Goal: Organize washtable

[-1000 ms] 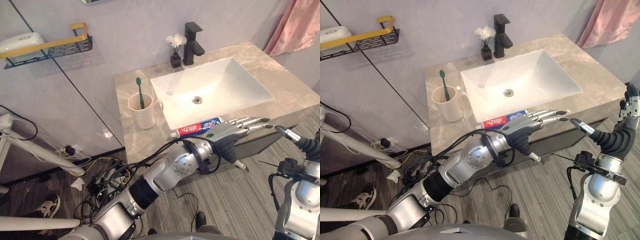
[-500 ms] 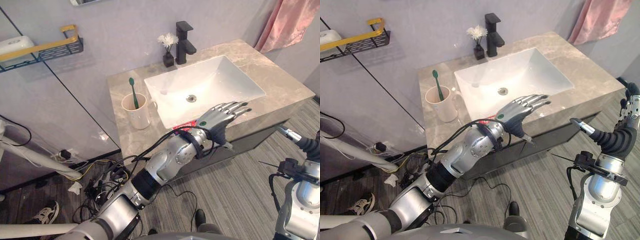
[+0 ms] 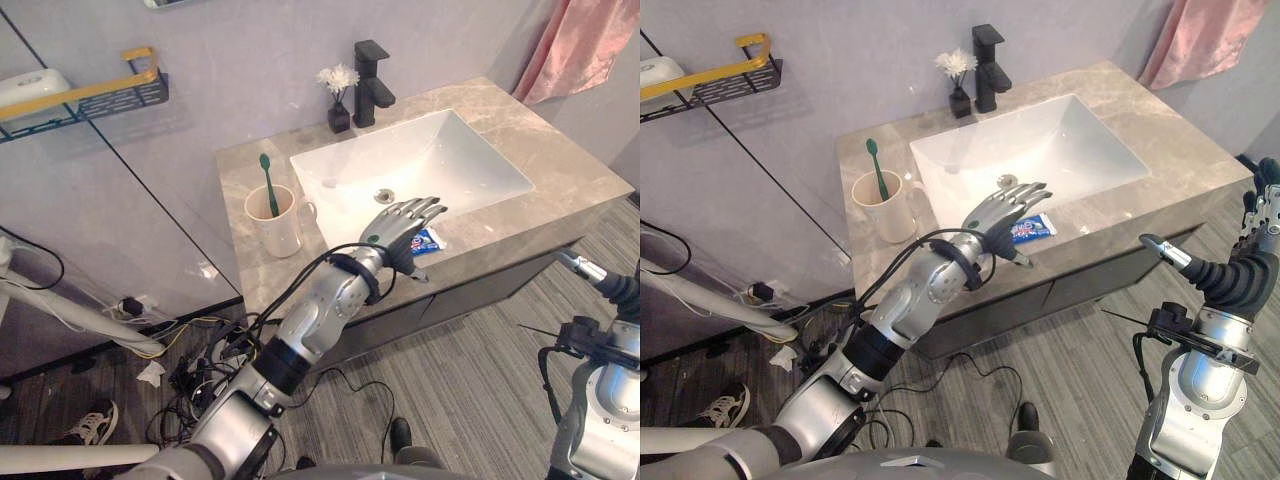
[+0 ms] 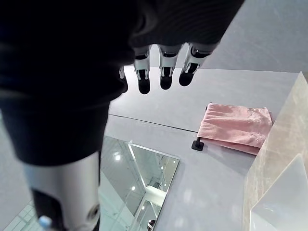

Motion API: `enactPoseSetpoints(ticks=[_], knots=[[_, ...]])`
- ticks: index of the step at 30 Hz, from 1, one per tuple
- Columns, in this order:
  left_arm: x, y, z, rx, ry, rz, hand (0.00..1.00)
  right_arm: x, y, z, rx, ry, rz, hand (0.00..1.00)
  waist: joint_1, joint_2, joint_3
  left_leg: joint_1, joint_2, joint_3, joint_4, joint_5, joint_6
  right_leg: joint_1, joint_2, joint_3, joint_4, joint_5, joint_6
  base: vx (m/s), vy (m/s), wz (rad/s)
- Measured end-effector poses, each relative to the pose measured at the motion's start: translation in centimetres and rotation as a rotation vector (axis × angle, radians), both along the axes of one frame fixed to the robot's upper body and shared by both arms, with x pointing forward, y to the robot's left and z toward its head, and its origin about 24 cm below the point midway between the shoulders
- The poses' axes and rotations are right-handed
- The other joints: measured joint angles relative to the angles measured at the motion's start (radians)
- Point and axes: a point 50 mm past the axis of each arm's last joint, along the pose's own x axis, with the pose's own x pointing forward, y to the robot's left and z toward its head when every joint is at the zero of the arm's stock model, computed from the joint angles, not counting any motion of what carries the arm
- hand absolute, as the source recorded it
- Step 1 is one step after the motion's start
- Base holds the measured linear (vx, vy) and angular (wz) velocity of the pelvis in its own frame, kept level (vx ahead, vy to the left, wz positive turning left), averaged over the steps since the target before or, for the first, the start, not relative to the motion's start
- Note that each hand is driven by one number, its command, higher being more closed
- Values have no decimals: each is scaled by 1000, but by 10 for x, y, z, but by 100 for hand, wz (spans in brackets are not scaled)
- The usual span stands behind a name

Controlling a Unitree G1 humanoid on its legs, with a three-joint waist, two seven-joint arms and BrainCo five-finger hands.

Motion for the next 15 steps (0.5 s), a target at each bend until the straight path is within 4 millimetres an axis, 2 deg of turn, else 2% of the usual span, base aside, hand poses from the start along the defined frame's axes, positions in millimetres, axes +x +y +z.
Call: enactPoseSetpoints(ticks=[9, 15], knots=[[-11, 22, -7, -17, 42, 40, 0, -2, -4, -3, 1, 36, -7, 0, 9, 1, 0, 2, 1, -12, 4, 0, 0, 14, -1, -14, -5, 0, 0, -2, -1, 4], [-14, 24, -7, 13, 47, 31, 0, -3, -4, -5, -3, 51, 2, 0, 17, 1, -1, 0, 1, -16, 7, 0, 0, 16, -2, -20, -5, 0, 0, 0, 0, 0]])
